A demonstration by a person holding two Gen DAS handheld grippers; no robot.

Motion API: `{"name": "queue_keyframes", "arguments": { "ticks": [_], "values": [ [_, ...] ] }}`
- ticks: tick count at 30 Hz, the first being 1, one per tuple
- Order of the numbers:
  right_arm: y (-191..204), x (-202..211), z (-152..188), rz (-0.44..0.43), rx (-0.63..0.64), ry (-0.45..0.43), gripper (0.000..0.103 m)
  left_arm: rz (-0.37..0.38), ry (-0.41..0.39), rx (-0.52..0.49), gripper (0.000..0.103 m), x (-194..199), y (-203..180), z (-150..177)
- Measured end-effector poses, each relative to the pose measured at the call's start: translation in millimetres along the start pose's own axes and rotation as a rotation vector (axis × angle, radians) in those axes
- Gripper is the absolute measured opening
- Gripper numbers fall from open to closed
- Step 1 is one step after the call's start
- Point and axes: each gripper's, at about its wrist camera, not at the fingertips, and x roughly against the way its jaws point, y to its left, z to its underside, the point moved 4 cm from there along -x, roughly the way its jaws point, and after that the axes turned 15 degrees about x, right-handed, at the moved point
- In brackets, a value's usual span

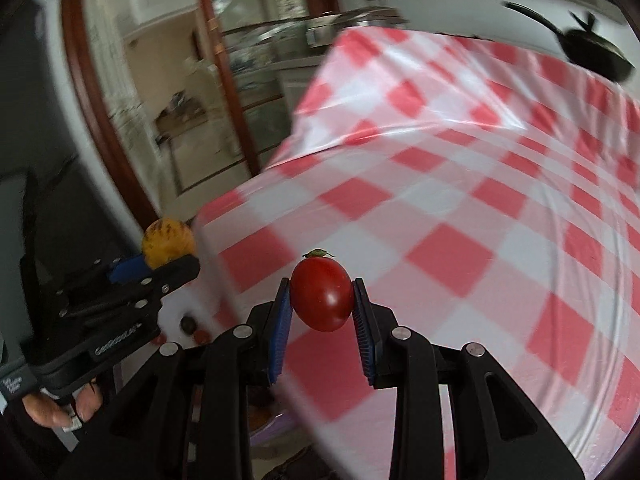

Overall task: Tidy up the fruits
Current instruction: 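Carry the tomato and striped fruit off the table toward the white box, then open both tools to drop the tomato and striped fruit into the box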

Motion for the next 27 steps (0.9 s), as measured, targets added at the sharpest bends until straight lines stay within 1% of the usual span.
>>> {"name": "queue_keyframes", "arguments": {
  "ticks": [3, 6, 10, 13, 15, 20, 22, 27],
  "values": [
    [30.7, -5.5, -1.4, -0.047, 0.081, 0.012, 0.03, -0.036, 0.005, 0.039, 0.044, 3.9, 24.4, 8.2],
    [62.2, -12.2, 0.2, -0.107, 0.162, 0.027, 0.031, -0.102, 0.019, 0.06, 0.044, 3.6, 50.4, 19.9],
    [104.7, -29.9, 10.6, -0.179, 0.278, 0.087, 0.03, -0.174, 0.057, 0.1, 0.044, -1.5, 83.4, 37.3],
    [131.1, -49.6, 23.6, -0.219, 0.345, 0.155, 0.031, -0.224, 0.092, 0.153, 0.044, -7.1, 112.1, 49.9],
    [141.4, -61.4, 29.1, -0.239, 0.362, 0.193, 0.031, -0.265, 0.12, 0.182, 0.044, -12.7, 131.3, 59.0],
    [162.4, -103.3, 42.0, -0.275, 0.395, 0.3, 0.03, -0.318, 0.157, 0.234, 0.044, -20.1, 162.7, 73.7],
    [169.4, -120.1, 47.1, -0.286, 0.396, 0.339, 0.031, -0.328, 0.164, 0.248, 0.044, -21.6, 172.1, 78.1],
    [181.6, -143.1, 52.9, -0.299, 0.401, 0.39, 0.031, -0.336, 0.176, 0.267, 0.045, -26.0, 184.8, 83.4]
  ]
}}
